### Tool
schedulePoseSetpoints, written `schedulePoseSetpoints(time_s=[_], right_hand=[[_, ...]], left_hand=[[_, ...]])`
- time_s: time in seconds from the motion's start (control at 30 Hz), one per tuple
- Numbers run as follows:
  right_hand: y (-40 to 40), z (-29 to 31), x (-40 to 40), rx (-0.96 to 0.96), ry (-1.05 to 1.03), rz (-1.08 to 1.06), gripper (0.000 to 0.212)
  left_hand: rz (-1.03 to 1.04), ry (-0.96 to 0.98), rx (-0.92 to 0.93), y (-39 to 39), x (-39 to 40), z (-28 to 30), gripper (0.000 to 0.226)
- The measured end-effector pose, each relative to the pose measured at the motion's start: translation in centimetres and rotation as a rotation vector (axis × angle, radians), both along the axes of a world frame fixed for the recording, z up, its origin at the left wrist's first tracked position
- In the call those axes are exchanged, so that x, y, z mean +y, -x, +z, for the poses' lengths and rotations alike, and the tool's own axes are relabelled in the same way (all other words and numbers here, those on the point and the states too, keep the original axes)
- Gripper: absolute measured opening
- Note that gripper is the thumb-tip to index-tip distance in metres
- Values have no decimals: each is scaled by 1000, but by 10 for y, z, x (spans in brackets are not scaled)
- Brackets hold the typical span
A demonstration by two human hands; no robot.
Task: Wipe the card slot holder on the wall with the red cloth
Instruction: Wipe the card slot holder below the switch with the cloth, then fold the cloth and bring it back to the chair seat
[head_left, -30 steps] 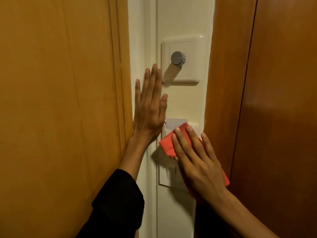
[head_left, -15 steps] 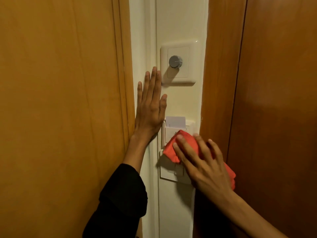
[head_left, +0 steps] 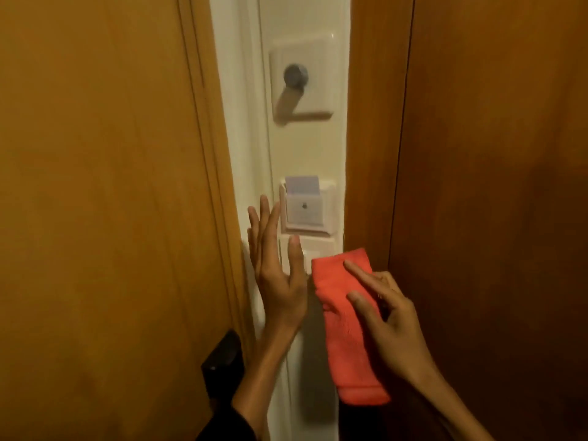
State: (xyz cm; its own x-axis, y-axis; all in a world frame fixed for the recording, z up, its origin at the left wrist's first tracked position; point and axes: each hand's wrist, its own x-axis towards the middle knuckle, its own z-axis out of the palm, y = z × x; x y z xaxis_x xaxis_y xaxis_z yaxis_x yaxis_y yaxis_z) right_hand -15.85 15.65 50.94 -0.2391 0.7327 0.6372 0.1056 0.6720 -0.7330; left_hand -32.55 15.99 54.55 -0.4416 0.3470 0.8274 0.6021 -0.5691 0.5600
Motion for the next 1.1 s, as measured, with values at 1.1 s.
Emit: schedulePoseSetpoints(time_s=[1.1], right_hand=[[-340, -634, -200, -336, 1324, -643, 95]], left_hand=[[-875, 1950, -611, -388, -152, -684, 46]])
